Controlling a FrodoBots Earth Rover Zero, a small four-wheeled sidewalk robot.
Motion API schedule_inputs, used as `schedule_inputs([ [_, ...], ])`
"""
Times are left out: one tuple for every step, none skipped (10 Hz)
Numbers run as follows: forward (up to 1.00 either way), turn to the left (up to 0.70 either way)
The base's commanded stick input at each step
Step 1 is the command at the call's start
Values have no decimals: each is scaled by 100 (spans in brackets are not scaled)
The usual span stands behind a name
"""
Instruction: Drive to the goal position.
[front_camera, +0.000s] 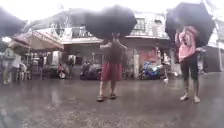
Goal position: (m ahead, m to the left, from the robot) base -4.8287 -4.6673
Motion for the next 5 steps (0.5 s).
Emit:
schedule_inputs([
  [0, 0],
  [0, 0],
  [0, 0],
  [0, 0],
  [3, 0],
])
